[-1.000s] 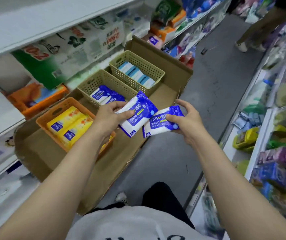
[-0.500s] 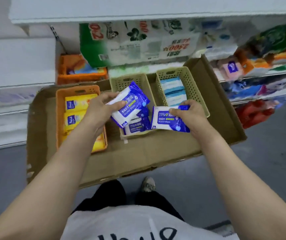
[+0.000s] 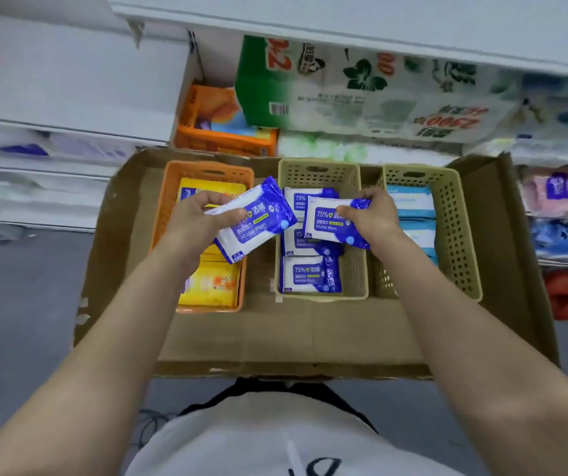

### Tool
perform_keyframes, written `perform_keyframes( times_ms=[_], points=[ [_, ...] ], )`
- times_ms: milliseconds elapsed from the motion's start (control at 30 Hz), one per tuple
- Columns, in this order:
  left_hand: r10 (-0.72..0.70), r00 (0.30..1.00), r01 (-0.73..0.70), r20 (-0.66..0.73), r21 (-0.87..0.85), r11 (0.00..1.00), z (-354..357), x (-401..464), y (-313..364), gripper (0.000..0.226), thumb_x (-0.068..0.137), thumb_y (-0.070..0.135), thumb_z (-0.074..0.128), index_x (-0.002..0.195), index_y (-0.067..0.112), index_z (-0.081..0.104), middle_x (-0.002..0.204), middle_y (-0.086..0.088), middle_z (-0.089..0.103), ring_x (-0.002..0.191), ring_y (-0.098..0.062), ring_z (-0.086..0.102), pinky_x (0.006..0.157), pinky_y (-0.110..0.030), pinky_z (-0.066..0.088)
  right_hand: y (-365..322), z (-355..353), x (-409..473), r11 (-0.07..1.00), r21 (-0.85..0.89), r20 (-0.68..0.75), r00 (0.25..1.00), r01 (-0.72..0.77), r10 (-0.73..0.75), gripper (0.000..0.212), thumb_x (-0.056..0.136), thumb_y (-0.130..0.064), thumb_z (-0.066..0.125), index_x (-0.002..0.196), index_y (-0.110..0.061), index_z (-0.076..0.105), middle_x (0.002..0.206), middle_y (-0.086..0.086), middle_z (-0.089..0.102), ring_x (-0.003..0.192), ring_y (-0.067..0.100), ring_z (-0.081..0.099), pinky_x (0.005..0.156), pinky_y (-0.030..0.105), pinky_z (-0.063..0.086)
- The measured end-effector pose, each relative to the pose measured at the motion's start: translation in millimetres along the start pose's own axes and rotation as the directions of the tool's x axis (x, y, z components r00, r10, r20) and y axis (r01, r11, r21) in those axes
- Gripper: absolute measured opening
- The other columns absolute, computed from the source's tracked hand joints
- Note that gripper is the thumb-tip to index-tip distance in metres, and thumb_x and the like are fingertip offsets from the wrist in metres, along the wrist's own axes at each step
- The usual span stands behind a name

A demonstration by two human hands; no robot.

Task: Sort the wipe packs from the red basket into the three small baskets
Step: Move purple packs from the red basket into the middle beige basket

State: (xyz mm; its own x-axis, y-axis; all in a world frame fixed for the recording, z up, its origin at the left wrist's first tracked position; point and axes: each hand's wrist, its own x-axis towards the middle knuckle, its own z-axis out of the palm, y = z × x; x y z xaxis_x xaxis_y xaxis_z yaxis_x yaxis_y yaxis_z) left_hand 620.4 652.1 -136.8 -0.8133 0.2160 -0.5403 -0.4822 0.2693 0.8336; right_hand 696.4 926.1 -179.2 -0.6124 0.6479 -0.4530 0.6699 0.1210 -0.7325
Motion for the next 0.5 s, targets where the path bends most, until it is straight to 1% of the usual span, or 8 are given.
perform_keyframes(
  times_ms=[100, 133, 167, 233, 300, 367, 433, 500],
  points=[
    [-0.014, 1.000, 0.013, 0.005, 0.022, 1.000, -4, 22, 1, 0.025, 0.075, 0.021, 0.083, 0.091, 0.019, 0.064, 0.096, -0.010, 0.074, 0.074, -0.016, 0.073, 0.060, -0.029, 0.054, -9, 17, 30, 0.998, -0.049, 0.009, 1.000, 0.028, -0.027, 0.040, 0.080, -0.024, 0.082, 0.103, -0.020, 0.050, 0.101, -0.002, 0.058, 0.085, 0.013, 0.064, 0.059, 0.024, 0.052],
    [-0.017, 1.000, 0.017, 0.006, 0.033, 0.999, -5, 28, 0, 0.025, 0.075, 0.022, 0.084, 0.091, 0.019, 0.065, 0.097, -0.010, 0.074, 0.076, -0.018, 0.074, 0.064, -0.031, 0.056, -11, 22, 39, 0.998, -0.046, 0.019, 0.999, 0.039, -0.038, 0.039, 0.080, -0.022, 0.082, 0.103, -0.019, 0.050, 0.102, -0.001, 0.059, 0.090, 0.016, 0.065, 0.064, 0.028, 0.055],
    [-0.020, 1.000, 0.020, 0.010, 0.042, 0.999, -5, 33, 0, 0.024, 0.074, 0.022, 0.084, 0.090, 0.019, 0.066, 0.097, -0.011, 0.074, 0.080, -0.021, 0.074, 0.069, -0.035, 0.056, -12, 28, 46, 0.996, -0.061, 0.030, 0.997, 0.070, -0.068, 0.039, 0.080, -0.020, 0.082, 0.105, -0.019, 0.051, 0.105, 0.000, 0.060, 0.097, 0.020, 0.065, 0.075, 0.033, 0.056],
    [-0.028, 1.000, 0.027, 0.015, 0.053, 0.998, -6, 43, 0, 0.023, 0.075, 0.021, 0.084, 0.090, 0.018, 0.066, 0.098, -0.013, 0.074, 0.083, -0.024, 0.073, 0.073, -0.040, 0.055, -13, 39, 59, 0.964, -0.194, 0.064, 0.982, 0.185, -0.175, 0.048, 0.079, -0.017, 0.081, 0.118, -0.017, 0.054, 0.118, 0.004, 0.059, 0.112, 0.024, 0.060, 0.095, 0.033, 0.049],
    [-0.037, 0.999, 0.036, 0.017, 0.074, 0.997, -5, 51, -1, 0.022, 0.076, 0.020, 0.083, 0.090, 0.018, 0.066, 0.099, -0.013, 0.074, 0.084, -0.024, 0.074, 0.072, -0.038, 0.056, -8, 49, 66, 0.894, -0.351, 0.122, 0.961, 0.277, -0.249, 0.060, 0.079, -0.017, 0.080, 0.133, -0.017, 0.052, 0.134, 0.011, 0.052, 0.124, 0.028, 0.052, 0.105, 0.035, 0.042],
    [-0.052, 0.999, 0.050, 0.014, 0.097, 0.994, -4, 58, -3, 0.021, 0.078, 0.020, 0.082, 0.091, 0.018, 0.066, 0.099, -0.011, 0.074, 0.084, -0.023, 0.074, 0.072, -0.037, 0.056, 1, 61, 72, 0.830, -0.460, 0.209, 0.946, 0.317, -0.246, 0.060, 0.082, -0.021, 0.077, 0.137, -0.019, 0.053, 0.140, 0.015, 0.049, 0.130, 0.031, 0.045, 0.109, 0.036, 0.037],
    [-0.074, 0.997, 0.071, 0.019, 0.117, 0.991, -2, 64, -7, 0.021, 0.078, 0.020, 0.082, 0.090, 0.019, 0.066, 0.100, -0.010, 0.073, 0.085, -0.022, 0.073, 0.071, -0.036, 0.056, 12, 69, 77, 0.751, -0.553, 0.335, 0.921, 0.361, -0.196, 0.058, 0.086, -0.027, 0.074, 0.140, -0.019, 0.053, 0.146, 0.014, 0.046, 0.136, 0.030, 0.038, 0.112, 0.035, 0.030],
    [-0.099, 0.995, 0.094, 0.027, 0.138, 0.986, 0, 70, -11, 0.022, 0.077, 0.023, 0.082, 0.091, 0.021, 0.066, 0.098, -0.005, 0.074, 0.081, -0.017, 0.073, 0.064, -0.030, 0.056, 19, 73, 80, 0.708, -0.589, 0.421, 0.896, 0.388, -0.141, 0.060, 0.089, -0.030, 0.071, 0.144, -0.019, 0.050, 0.154, 0.014, 0.037, 0.141, 0.030, 0.032, 0.117, 0.035, 0.023]
  ],
)
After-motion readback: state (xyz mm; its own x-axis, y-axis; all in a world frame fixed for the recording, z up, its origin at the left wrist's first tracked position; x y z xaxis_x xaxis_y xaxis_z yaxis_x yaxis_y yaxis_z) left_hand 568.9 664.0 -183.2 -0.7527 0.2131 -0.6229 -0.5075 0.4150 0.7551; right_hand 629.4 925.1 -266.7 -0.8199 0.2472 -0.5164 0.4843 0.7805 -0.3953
